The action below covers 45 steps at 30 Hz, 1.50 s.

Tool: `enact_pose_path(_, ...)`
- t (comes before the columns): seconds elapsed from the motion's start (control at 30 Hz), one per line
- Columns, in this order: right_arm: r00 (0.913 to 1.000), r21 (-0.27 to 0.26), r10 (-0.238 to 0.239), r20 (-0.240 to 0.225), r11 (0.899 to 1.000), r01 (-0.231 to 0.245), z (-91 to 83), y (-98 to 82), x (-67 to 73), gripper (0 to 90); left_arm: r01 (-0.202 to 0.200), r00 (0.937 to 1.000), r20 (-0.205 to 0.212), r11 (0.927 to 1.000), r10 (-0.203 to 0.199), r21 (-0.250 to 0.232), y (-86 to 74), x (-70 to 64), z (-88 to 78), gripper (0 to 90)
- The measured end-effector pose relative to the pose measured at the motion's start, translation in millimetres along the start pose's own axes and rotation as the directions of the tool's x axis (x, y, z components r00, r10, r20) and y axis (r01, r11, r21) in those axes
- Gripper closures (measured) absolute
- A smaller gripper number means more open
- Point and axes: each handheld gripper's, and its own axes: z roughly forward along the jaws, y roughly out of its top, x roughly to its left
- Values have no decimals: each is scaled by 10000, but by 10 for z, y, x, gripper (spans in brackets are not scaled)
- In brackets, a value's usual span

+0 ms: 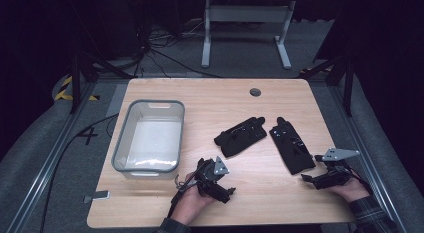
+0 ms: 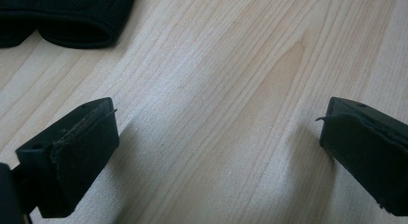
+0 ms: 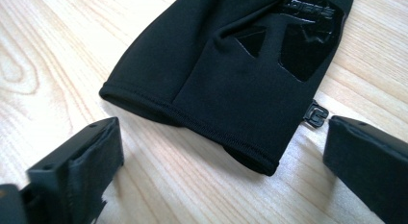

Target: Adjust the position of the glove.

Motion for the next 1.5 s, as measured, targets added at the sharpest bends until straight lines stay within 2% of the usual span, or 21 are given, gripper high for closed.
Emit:
enact_pose_path(0.23, 9998, -71, 149, -94, 9999, -150, -105, 92, -2, 180, 32, 10000, -75, 10000, -32, -8, -3, -7, -2, 1)
enact_pose_path(0.4, 9997, -246, 33, -248, 9997, -39, -123, 142, -2, 240, 29, 10000, -69, 10000, -30, -10, -3, -7, -2, 1)
enact_pose_path(0.57, 9988, -379, 115, -476, 9992, -133, -109, 267, -48, 356, 33, 10000, -74, 10000, -33, -11, -3, -7, -2, 1)
enact_pose_path(0.6, 9988, -379, 115, -476, 9992, -133, -109, 267, -48, 356, 32, 10000, -70, 10000, -32, -8, -3, -7, -2, 1)
enact_pose_path(0.87, 9969, -787, -102, -776, 9969, 41, -64, 448, -79, 614, 32, 10000, -71, 10000, -32, -10, -3, -7, -1, 1)
enact_pose_path(1.17, 9982, -786, -294, -526, 9966, 252, 66, 634, -193, 857, 30, 10000, -76, 10000, -30, -7, -3, -7, -2, 1)
enact_pose_path(1.27, 9985, -759, -274, -470, 9968, 238, 123, 682, -242, 892, 31, 10000, -77, 10000, -31, -7, -3, -7, -2, 1)
enact_pose_path(1.5, 9996, -720, -148, -223, 9973, 132, 245, 782, -358, 900, 32, 10000, -68, 10000, -32, -9, -3, -7, -1, 1)
